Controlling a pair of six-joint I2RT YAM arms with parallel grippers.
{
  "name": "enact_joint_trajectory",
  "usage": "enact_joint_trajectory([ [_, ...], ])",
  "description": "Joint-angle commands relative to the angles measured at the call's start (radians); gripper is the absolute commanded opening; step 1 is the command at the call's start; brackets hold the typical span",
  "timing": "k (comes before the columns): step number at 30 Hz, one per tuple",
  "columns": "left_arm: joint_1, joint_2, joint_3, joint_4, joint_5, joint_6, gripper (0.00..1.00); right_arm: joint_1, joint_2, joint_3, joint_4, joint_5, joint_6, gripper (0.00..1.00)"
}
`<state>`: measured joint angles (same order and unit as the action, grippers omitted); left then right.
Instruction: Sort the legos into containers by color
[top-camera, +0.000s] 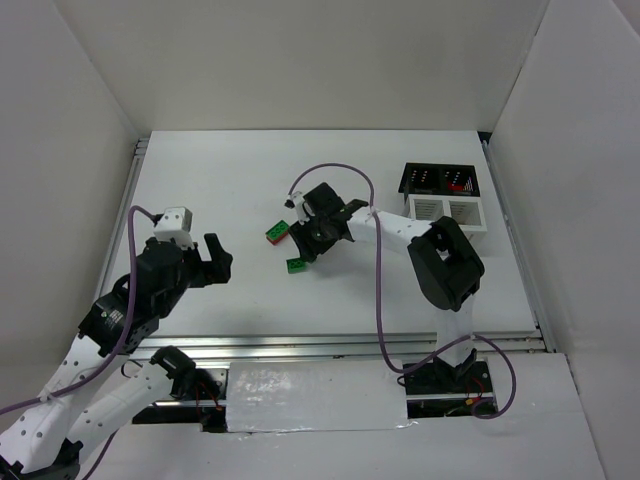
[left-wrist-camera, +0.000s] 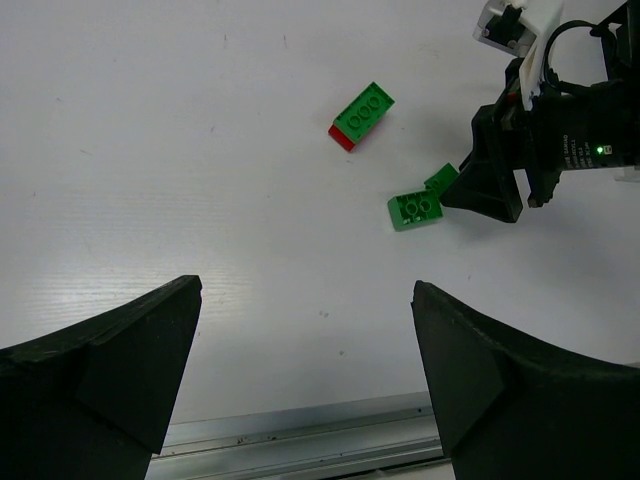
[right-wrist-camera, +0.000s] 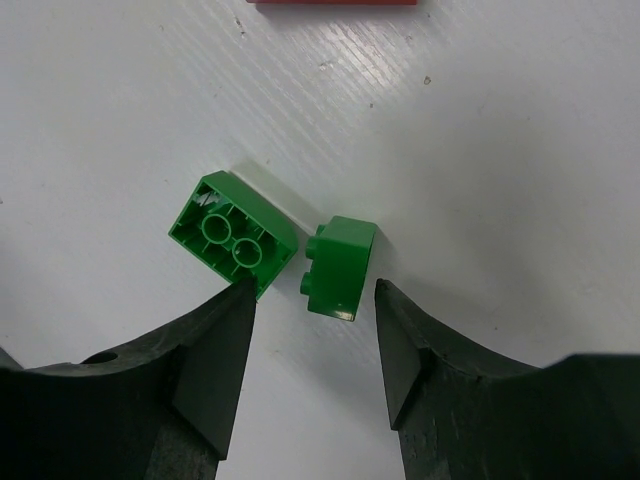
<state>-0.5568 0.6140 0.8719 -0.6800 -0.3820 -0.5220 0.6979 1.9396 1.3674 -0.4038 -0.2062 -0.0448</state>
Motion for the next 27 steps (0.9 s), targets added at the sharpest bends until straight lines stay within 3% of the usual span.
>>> enact_joint_trajectory([
  [1,0.006,0.004,0.022,0.04,0.006,0.025,0.99,0.006,-0.018,0.018,0.031,-0.012,0.01,0.59],
  [12,0.006,0.0,0.022,0.042,0.009,0.027,0.99,0.006,0.058,0.035,0.0,0.079,0.033,0.49],
  [15,0.006,0.0,0.021,0.042,0.008,0.027,0.99,0.006,0.045,0.024,0.02,0.1,0.043,0.0],
  [22,0.006,0.003,0.024,0.039,0.009,0.027,0.99,-0.066,-0.209,-0.093,0.102,0.172,0.172,0.0],
  [27,0.006,-0.002,0.021,0.043,0.011,0.028,1.0,-0.213,-0.521,-0.206,0.082,0.48,0.452,0.0],
])
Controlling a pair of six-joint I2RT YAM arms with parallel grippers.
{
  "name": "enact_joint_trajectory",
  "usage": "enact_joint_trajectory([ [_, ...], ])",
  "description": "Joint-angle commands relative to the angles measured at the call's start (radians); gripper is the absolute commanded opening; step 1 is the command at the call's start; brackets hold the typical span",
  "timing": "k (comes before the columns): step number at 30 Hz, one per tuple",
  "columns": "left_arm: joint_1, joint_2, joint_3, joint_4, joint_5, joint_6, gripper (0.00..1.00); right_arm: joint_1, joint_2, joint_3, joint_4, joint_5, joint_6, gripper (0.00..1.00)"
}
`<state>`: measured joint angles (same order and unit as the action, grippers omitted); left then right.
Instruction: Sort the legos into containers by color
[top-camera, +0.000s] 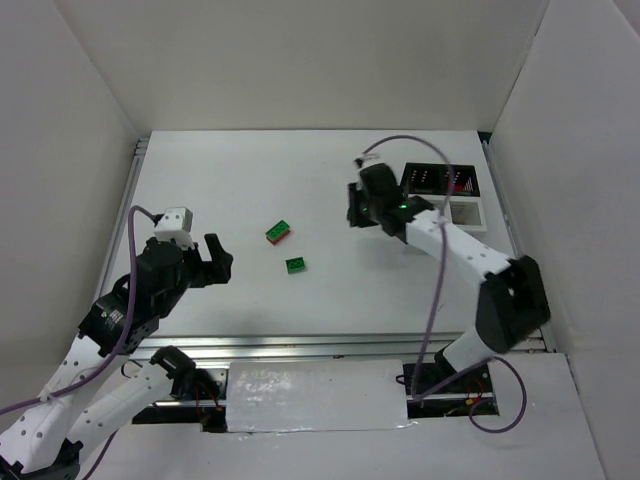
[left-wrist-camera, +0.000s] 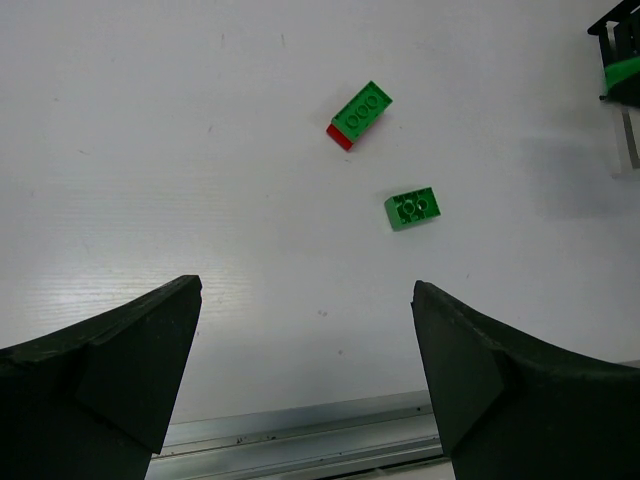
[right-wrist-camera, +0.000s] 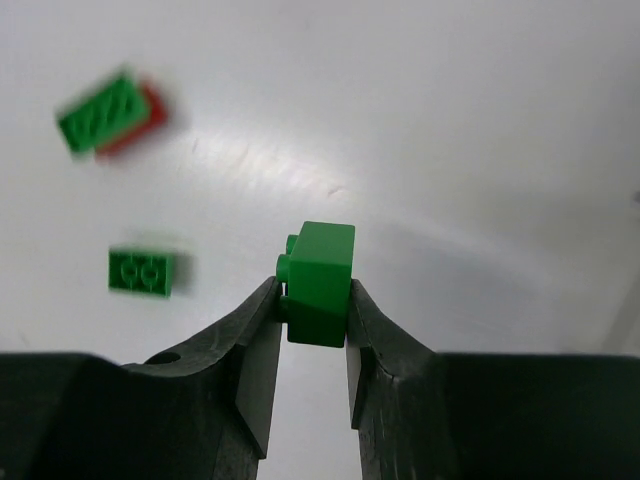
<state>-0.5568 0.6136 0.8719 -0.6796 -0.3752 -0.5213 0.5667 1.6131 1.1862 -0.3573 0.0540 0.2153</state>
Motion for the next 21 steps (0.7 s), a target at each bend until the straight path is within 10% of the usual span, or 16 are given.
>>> enact_joint_trajectory([
  [1,0.008,-0.002,0.021,0.043,0.009,0.027,0.99,-0.15,-0.225,-0.033,0.014,0.248,0.238,0.0],
  [7,0.009,-0.009,0.021,0.045,0.012,0.027,0.99,-0.368,-0.324,-0.074,-0.084,0.322,0.286,0.0],
  [21,0.009,-0.002,0.021,0.041,0.01,0.027,1.0,-0.464,-0.291,-0.115,-0.063,0.293,0.266,0.2],
])
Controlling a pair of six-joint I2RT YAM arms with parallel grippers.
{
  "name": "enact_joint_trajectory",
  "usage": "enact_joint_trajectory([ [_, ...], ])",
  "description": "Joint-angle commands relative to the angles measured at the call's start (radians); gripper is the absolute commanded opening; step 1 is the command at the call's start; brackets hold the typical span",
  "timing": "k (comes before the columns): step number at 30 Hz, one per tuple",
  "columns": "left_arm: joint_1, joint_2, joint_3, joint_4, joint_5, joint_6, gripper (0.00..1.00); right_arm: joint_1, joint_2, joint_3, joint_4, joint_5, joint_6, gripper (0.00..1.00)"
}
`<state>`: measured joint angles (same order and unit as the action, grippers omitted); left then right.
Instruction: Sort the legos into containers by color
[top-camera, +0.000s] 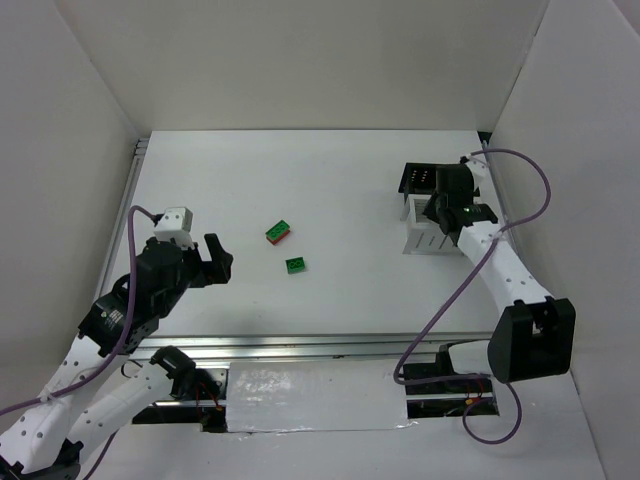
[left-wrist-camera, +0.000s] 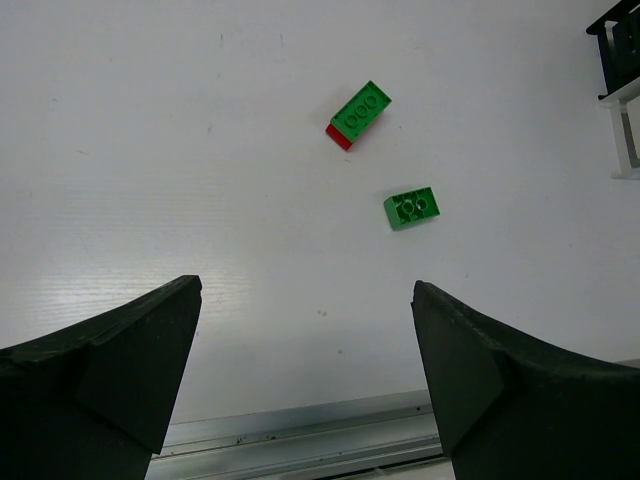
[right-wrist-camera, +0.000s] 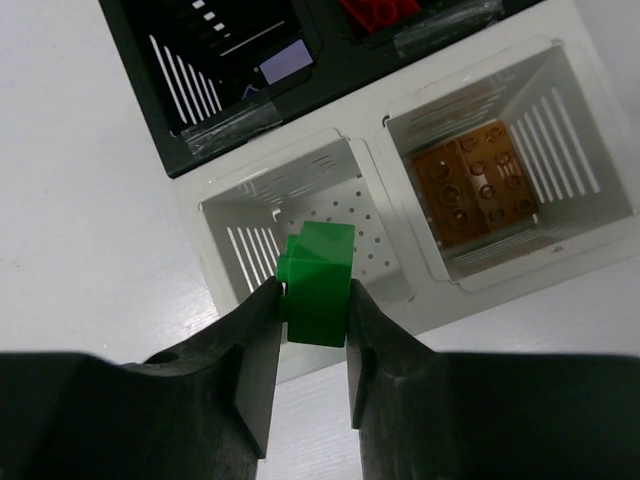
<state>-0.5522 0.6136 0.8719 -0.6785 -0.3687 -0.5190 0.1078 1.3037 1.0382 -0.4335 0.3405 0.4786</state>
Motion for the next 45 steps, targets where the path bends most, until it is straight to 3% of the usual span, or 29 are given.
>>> enact_joint_trajectory([
  [1,0.005,-0.002,0.021,0.043,0.004,0.025,1.0,-0.005,0.022,0.033,0.015,0.003,0.002,0.29],
  [2,0.003,-0.003,0.021,0.043,0.005,0.025,0.99,-0.005,0.026,0.036,0.013,0.0,0.002,0.56],
  [3,0.005,-0.002,0.019,0.042,0.005,0.027,0.99,-0.005,0.028,0.037,0.012,0.0,0.003,0.65],
  [6,0.005,0.006,0.024,0.043,0.007,0.028,1.0,-0.005,0.019,0.046,0.003,-0.009,0.008,0.79],
  [8,0.005,0.011,0.022,0.043,0.007,0.028,0.99,0.0,0.002,0.055,0.004,-0.038,0.005,0.93],
  [10,0.005,0.011,0.024,0.042,0.005,0.027,1.0,0.027,-0.014,0.069,0.003,-0.052,-0.003,1.0],
  [14,0.012,0.0,0.027,0.036,-0.019,0.017,0.99,0.269,-0.011,0.086,0.033,-0.081,-0.067,1.0],
  [15,0.015,-0.003,0.027,0.034,-0.041,0.008,1.0,0.396,0.011,0.117,0.021,-0.052,-0.063,1.0],
  [18,0.047,-0.011,0.036,-0.001,-0.146,-0.041,1.0,0.583,0.19,0.184,-0.022,-0.029,0.0,1.0],
  [22,0.057,-0.029,0.044,-0.041,-0.211,-0.079,1.0,0.745,0.399,0.276,-0.043,0.052,0.083,1.0],
  [27,0.058,-0.031,0.038,-0.02,-0.167,-0.053,1.0,0.819,0.601,0.408,-0.083,0.054,0.109,1.0],
  [38,0.061,-0.026,0.03,0.008,-0.09,-0.019,0.99,0.826,0.742,0.467,-0.037,-0.035,0.084,0.95],
  [39,0.06,-0.029,0.032,0.01,-0.088,-0.019,1.0,0.829,0.753,0.477,-0.043,-0.035,0.081,0.92],
  [40,0.06,-0.031,0.03,0.01,-0.087,-0.018,1.0,0.826,0.778,0.497,-0.06,-0.043,0.077,0.74],
  [43,0.06,-0.034,0.03,0.011,-0.087,-0.018,0.99,0.829,0.796,0.514,-0.089,-0.043,0.078,0.57],
  [45,0.06,-0.034,0.029,0.014,-0.079,-0.013,0.99,0.831,0.798,0.519,-0.1,-0.047,0.075,0.54],
])
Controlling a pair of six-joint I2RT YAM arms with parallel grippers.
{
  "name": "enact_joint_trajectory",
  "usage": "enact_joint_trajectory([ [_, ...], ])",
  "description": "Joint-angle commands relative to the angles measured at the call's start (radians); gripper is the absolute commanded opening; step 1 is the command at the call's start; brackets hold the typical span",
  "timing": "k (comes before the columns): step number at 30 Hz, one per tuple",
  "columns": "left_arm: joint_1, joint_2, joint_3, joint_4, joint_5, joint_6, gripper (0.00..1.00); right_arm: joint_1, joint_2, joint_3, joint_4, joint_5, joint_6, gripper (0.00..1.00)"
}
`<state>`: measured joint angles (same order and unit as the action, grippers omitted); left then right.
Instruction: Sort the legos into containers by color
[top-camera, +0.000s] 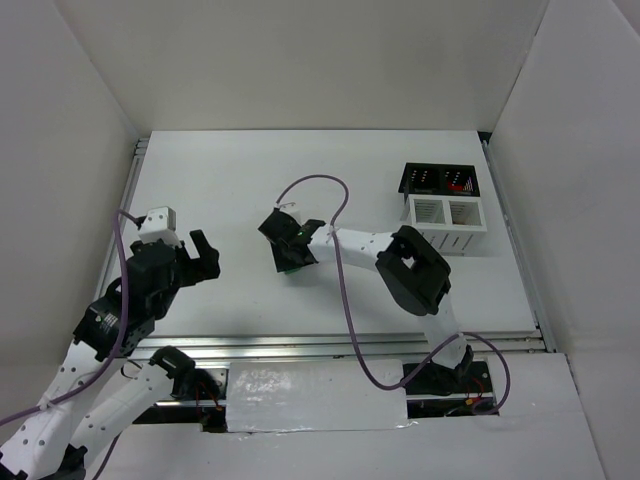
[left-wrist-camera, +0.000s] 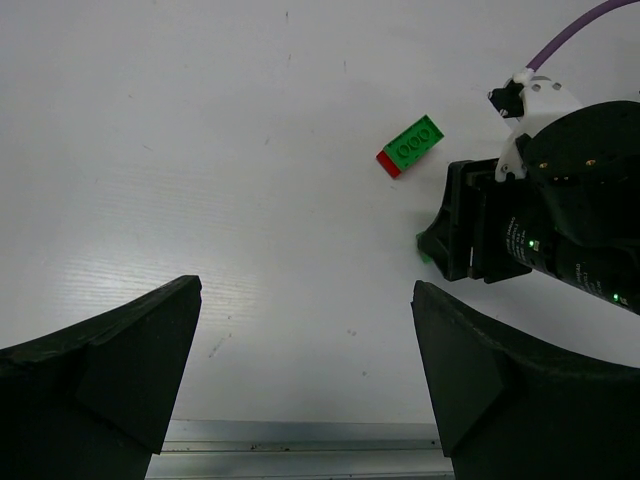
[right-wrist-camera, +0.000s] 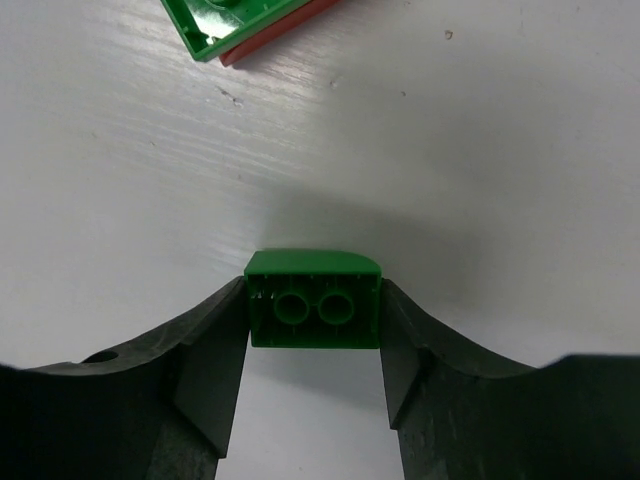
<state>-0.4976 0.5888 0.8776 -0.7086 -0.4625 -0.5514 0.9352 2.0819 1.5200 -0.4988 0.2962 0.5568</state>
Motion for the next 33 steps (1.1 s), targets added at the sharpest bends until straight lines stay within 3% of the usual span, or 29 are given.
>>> enact_joint_trajectory([
  [1,0.007,-0.007,0.021,0.043,0.016,0.019,1.0,0.001,0.017,0.037,-0.041,0.0,-0.005,0.34],
  [3,0.005,-0.004,0.023,0.044,0.018,0.019,1.0,0.005,0.001,0.034,-0.052,0.033,0.0,0.0],
  [7,0.005,-0.006,0.021,0.044,0.019,0.021,1.0,-0.01,-0.184,-0.087,0.025,0.073,-0.001,0.0],
  [14,0.007,-0.014,0.02,0.049,0.027,0.024,1.0,-0.32,-0.59,-0.303,0.056,0.157,0.029,0.0],
  [18,0.005,-0.014,0.02,0.05,0.028,0.024,1.0,-0.614,-0.687,-0.375,0.049,0.156,0.055,0.0],
  [24,0.005,-0.007,0.02,0.052,0.036,0.027,1.0,-0.78,-0.752,-0.458,0.08,0.14,0.048,0.04],
  [30,0.005,0.008,0.02,0.054,0.045,0.03,1.0,-0.82,-0.737,-0.465,0.1,0.129,0.028,0.19],
  [31,0.005,0.008,0.02,0.055,0.048,0.031,0.99,-0.823,-0.731,-0.455,0.091,0.13,0.026,0.48],
  [33,0.005,0.009,0.02,0.058,0.051,0.033,1.0,-0.823,-0.723,-0.443,0.078,0.13,0.025,0.76],
])
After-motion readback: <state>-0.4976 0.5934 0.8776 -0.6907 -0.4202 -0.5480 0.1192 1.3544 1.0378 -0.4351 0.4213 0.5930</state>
